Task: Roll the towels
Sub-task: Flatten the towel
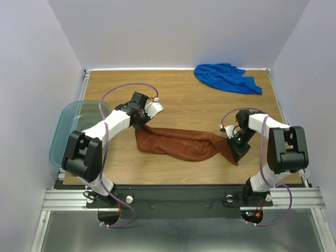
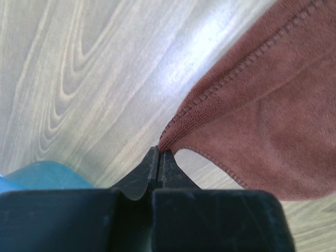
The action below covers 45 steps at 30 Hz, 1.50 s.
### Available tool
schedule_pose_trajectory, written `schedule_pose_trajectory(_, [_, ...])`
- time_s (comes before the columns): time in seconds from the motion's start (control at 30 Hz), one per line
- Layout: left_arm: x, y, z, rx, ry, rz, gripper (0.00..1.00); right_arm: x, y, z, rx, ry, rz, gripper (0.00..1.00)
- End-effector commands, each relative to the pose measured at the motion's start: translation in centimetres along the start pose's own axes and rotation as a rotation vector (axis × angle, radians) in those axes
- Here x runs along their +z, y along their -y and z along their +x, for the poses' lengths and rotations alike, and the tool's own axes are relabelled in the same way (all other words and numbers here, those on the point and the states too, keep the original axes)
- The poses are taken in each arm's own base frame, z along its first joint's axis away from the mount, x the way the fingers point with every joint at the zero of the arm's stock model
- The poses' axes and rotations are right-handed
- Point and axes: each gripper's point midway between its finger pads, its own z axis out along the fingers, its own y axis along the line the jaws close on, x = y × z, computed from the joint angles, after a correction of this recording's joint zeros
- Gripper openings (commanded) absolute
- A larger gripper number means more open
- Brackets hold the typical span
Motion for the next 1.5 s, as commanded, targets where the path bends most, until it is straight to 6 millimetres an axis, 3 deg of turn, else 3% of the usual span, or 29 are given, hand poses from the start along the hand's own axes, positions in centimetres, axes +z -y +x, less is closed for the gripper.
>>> schedule_pose_trajectory(0.0, [-0.5, -1.3, -1.5, -0.037, 0.046, -0.009, 0.00, -0.6, 0.6, -0.7, 0.007, 0.027, 0.051, 0.01])
schedule_pose_trajectory(0.07, [-0.5, -1.6, -0.9, -0.057, 0.032, -0.011, 0.00, -2.3, 0.8, -1.6, 0.009, 0.087, 0.076, 0.00])
schedule_pose_trajectory(0.17, [-1.2, -1.8, -1.1, -0.086, 0.059, 0.020, 0.00, -6.6, 2.0, -3.2, 0.022, 0.233, 0.123, 0.00])
schedule_pose_trajectory(0.2, [-1.4, -2.2, -1.0, -0.099, 0.060, 0.016, 0.00, -9.2, 2.1, -4.5, 0.016, 0.300, 0.129, 0.01])
schedule_pose_trajectory(0.33, [-2.3, -3.3, -1.4, -0.119, 0.077, 0.004, 0.00, -14.5, 3.7, -5.8, 0.033, 0.431, 0.160, 0.01])
schedule_pose_trajectory(0.43, [-2.6, -3.5, -1.6, -0.129, 0.082, 0.007, 0.00, -16.9, 4.2, -6.6, 0.032, 0.491, 0.185, 0.01])
schedule_pose_trajectory(0.67, [-4.9, -5.0, -3.1, -0.162, 0.143, -0.029, 0.00, -25.6, 6.7, -8.5, 0.058, 0.723, 0.275, 0.01])
schedule_pose_trajectory(0.73, [-5.7, -5.6, -3.6, -0.176, 0.169, -0.039, 0.00, -26.7, 7.3, -8.4, 0.073, 0.758, 0.279, 0.01])
schedule_pose_trajectory(0.77, [-6.4, -6.2, -3.9, -0.184, 0.187, -0.051, 0.00, -26.9, 7.4, -8.4, 0.069, 0.756, 0.285, 0.01])
schedule_pose_trajectory(0.9, [-6.4, -6.0, -3.5, -0.169, 0.171, -0.038, 0.00, -23.1, 6.0, -5.7, 0.029, 0.615, 0.207, 0.01])
schedule_pose_trajectory(0.93, [-6.1, -5.8, -3.1, -0.165, 0.157, -0.032, 0.00, -20.8, 5.7, -4.3, 0.001, 0.542, 0.187, 0.01])
schedule_pose_trajectory(1.0, [-5.8, -5.6, -2.7, -0.161, 0.144, -0.032, 0.00, -18.4, 4.9, -2.2, -0.020, 0.449, 0.146, 0.01])
schedule_pose_trajectory(1.07, [-5.5, -5.4, -2.2, -0.155, 0.131, -0.032, 0.00, -15.1, 3.7, 1.0, -0.109, 0.324, 0.162, 0.01])
schedule_pose_trajectory(1.17, [-5.4, -5.7, -2.0, -0.156, 0.127, -0.043, 0.00, -11.4, 1.5, 5.2, -0.301, 0.169, 0.208, 0.01])
schedule_pose_trajectory(1.23, [-5.5, -6.3, -2.1, -0.161, 0.131, -0.055, 0.00, -9.6, 1.1, 7.3, -0.392, 0.100, 0.221, 0.01])
schedule_pose_trajectory(1.4, [-6.3, -7.4, -2.2, -0.177, 0.146, -0.077, 0.00, -9.4, 1.2, 9.1, -0.566, 0.062, 0.316, 0.01])
schedule_pose_trajectory(1.47, [-6.5, -7.5, -2.1, -0.175, 0.149, -0.086, 0.00, -9.8, 1.0, 9.0, -0.645, 0.083, 0.354, 0.01])
